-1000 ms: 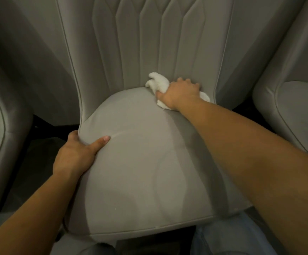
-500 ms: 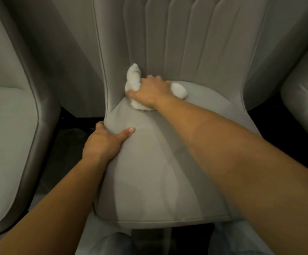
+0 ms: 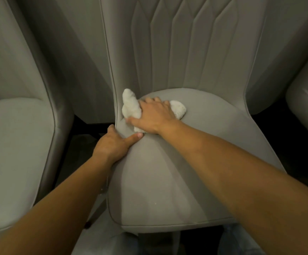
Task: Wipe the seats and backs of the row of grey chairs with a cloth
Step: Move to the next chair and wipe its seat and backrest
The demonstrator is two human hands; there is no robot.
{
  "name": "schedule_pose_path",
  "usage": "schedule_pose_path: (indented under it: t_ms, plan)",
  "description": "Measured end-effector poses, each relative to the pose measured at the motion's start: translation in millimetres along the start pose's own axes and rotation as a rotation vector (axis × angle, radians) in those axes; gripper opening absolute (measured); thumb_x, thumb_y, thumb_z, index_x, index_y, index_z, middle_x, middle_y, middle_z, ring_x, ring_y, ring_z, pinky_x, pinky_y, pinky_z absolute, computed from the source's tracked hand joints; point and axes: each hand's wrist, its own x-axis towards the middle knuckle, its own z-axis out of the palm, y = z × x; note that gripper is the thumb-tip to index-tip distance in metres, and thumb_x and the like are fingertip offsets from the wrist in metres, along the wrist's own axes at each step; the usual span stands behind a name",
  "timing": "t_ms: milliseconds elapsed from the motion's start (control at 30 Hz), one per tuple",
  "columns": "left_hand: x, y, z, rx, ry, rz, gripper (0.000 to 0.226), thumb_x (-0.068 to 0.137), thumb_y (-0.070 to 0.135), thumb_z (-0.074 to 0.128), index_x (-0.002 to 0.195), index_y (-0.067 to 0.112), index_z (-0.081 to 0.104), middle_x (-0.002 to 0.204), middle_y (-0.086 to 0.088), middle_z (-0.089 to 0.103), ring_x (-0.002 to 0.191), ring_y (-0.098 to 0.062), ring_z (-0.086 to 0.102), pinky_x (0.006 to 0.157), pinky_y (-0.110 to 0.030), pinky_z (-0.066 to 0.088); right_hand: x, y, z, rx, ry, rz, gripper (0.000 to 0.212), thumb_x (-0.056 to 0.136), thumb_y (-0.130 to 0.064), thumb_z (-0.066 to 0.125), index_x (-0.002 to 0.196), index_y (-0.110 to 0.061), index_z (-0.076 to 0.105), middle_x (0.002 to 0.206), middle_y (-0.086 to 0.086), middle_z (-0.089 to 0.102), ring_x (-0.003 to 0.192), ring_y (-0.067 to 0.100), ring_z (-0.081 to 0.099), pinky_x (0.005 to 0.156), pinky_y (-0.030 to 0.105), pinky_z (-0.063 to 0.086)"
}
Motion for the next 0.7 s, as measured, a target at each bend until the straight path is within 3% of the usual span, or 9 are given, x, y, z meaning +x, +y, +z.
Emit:
schedule_pose_path:
  t_ms: [133, 233, 300, 333, 400, 433, 467, 600, 700]
  plan:
    - [-1.2, -1.3, -10.0, -0.055, -0.052, 0.072, 0.11, 0.057, 0.084, 0.068, 0.141, 0.02, 0.04, 0.13, -0.001, 0.057, 0.11, -0.02, 0.055, 0.084, -0.035, 0.045, -5.3, -4.6, 6.1, -0.005, 0.049, -0.03, 0.078, 0.076, -0.086, 0.036, 0.131, -0.036, 0.056, 0.128, 0.0, 0.06, 0.119, 0.029, 0.05, 0.092, 0.051, 0.034]
    - [-7.2, -12.3, -25.9, 0.056, -0.127, 0.146, 0.118, 0.053, 0.088, 0.065, 0.148, 0.027, 0.029, 0.137, 0.003, 0.052, 0.112, -0.015, 0.053, 0.088, -0.033, 0.045, -2.5, -6.2, 7.1, -0.027, 0.069, 0.0, 0.078, 0.078, -0.086, 0.034, 0.131, -0.034, 0.058, 0.128, -0.001, 0.061, 0.119, 0.029, 0.05, 0.092, 0.052, 0.034]
    - [1.6, -17.6, -50.6, 0.194, -0.066, 0.153, 0.116, 0.059, 0.092, 0.052, 0.152, 0.026, 0.027, 0.144, -0.003, 0.049, 0.124, -0.023, 0.051, 0.101, -0.04, 0.043, -3.5, -11.0, 10.1, -0.033, 0.102, 0.013, 0.076, 0.078, -0.085, 0.033, 0.128, -0.034, 0.059, 0.126, 0.0, 0.062, 0.116, 0.03, 0.051, 0.092, 0.052, 0.033]
    - [10.0, -13.9, -67.0, 0.18, 0.018, 0.14, 0.109, 0.065, 0.091, 0.045, 0.149, 0.022, 0.035, 0.144, -0.007, 0.05, 0.125, -0.027, 0.051, 0.104, -0.043, 0.04, -5.0, -13.5, 11.4, -0.032, 0.119, 0.016, 0.075, 0.079, -0.084, 0.033, 0.127, -0.033, 0.059, 0.126, 0.0, 0.062, 0.116, 0.03, 0.051, 0.091, 0.052, 0.032]
    - [33.1, 5.2, -106.1, -0.15, 0.206, 0.086, 0.085, 0.079, 0.085, 0.038, 0.12, 0.015, 0.062, 0.125, -0.015, 0.062, 0.11, -0.032, 0.06, 0.1, -0.045, 0.044, -9.1, -16.0, 12.4, -0.02, 0.145, 0.02, 0.074, 0.08, -0.083, 0.034, 0.127, -0.032, 0.058, 0.125, 0.0, 0.062, 0.116, 0.03, 0.051, 0.093, 0.051, 0.031]
    - [45.3, 18.5, -124.8, -0.352, 0.301, 0.055, 0.075, 0.084, 0.081, 0.039, 0.104, 0.013, 0.066, 0.114, -0.018, 0.066, 0.098, -0.033, 0.064, 0.095, -0.044, 0.048, -11.6, -16.3, 12.7, -0.015, 0.152, 0.019, 0.073, 0.081, -0.082, 0.036, 0.129, -0.031, 0.057, 0.126, 0.001, 0.061, 0.117, 0.03, 0.05, 0.094, 0.051, 0.031]
    - [56.5, 33.8, -141.8, -0.461, 0.395, 0.041, 0.074, 0.086, 0.078, 0.038, 0.099, 0.01, 0.066, 0.11, -0.019, 0.066, 0.094, -0.034, 0.065, 0.092, -0.043, 0.05, -14.0, -16.1, 13.5, -0.014, 0.156, 0.017, 0.072, 0.082, -0.081, 0.037, 0.131, -0.031, 0.055, 0.127, 0.002, 0.06, 0.118, 0.03, 0.049, 0.095, 0.051, 0.03]
    - [83.6, 89.3, -165.7, -0.245, 0.644, 0.071, 0.083, 0.088, 0.076, 0.033, 0.127, 0.007, 0.057, 0.13, -0.018, 0.058, 0.119, -0.036, 0.053, 0.095, -0.039, 0.04, -16.3, -14.4, 14.0, -0.009, 0.156, 0.001, 0.072, 0.084, -0.079, 0.041, 0.139, -0.033, 0.049, 0.133, 0.001, 0.057, 0.123, 0.029, 0.046, 0.098, 0.049, 0.029]
    - [88.0, 127.2, -141.7, -0.185, 0.552, 0.125, 0.099, 0.079, 0.085, 0.038, 0.146, 0.012, 0.038, 0.145, -0.014, 0.047, 0.13, -0.035, 0.045, 0.104, -0.042, 0.035, -14.5, -12.1, 16.4, -0.004, 0.17, 0.005, 0.074, 0.084, -0.08, 0.039, 0.14, -0.033, 0.049, 0.134, 0.0, 0.058, 0.124, 0.028, 0.046, 0.1, 0.049, 0.029]
